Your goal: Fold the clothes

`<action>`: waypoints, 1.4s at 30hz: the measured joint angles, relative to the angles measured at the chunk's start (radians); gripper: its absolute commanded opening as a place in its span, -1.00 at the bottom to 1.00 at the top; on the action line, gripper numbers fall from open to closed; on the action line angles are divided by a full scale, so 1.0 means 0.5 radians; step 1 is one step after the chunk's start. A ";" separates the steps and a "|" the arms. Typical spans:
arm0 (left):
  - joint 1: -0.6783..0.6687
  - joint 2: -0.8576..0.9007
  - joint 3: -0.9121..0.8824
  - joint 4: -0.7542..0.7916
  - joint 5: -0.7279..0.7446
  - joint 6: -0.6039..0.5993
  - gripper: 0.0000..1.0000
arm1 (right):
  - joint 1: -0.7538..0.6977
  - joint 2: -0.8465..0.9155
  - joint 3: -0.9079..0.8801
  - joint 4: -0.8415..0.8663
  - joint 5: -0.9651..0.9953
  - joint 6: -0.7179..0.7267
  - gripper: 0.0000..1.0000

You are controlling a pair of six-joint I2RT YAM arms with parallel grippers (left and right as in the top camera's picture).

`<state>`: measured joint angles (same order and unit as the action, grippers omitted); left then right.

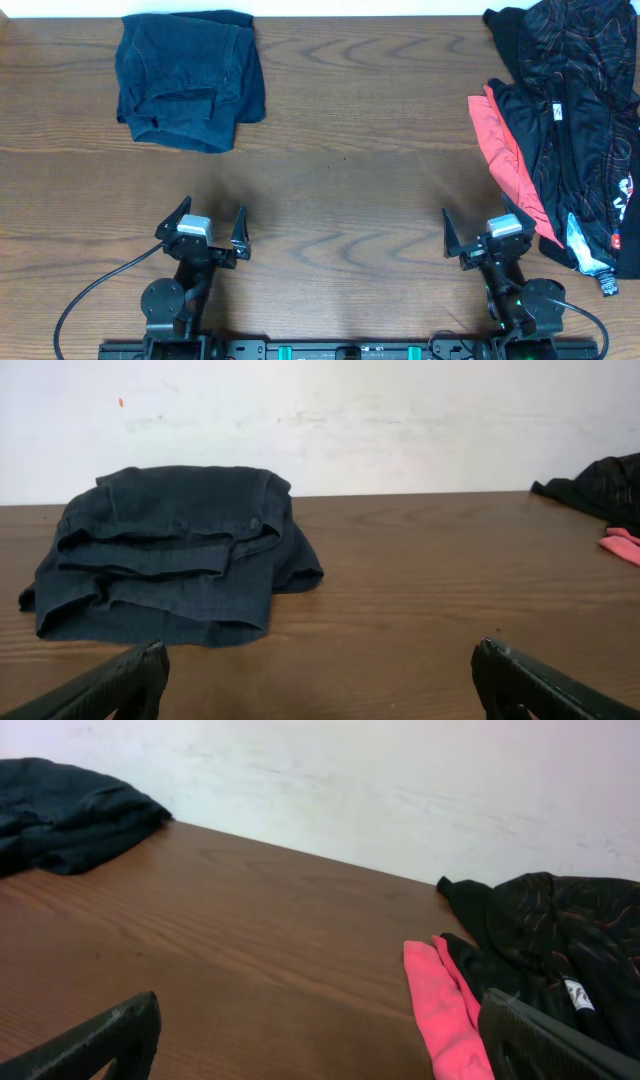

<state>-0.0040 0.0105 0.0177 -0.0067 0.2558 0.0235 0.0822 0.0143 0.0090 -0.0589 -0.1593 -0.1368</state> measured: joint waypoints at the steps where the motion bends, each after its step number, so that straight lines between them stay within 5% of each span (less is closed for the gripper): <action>1: 0.000 0.000 0.000 0.000 0.000 0.000 0.96 | 0.000 0.000 0.000 0.000 0.000 0.000 0.98; 34: 0.000 0.000 0.000 0.000 -0.016 -0.001 0.96 | 0.000 0.001 -0.001 0.021 0.106 -0.098 0.99; 42: 0.000 0.002 0.022 -0.023 -0.009 -0.335 0.96 | 0.000 0.001 0.003 0.365 0.076 -0.026 0.99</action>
<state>-0.0040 0.0113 0.0288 -0.0181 0.2512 -0.1440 0.0822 0.0147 0.0105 0.1238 -0.1215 -0.1497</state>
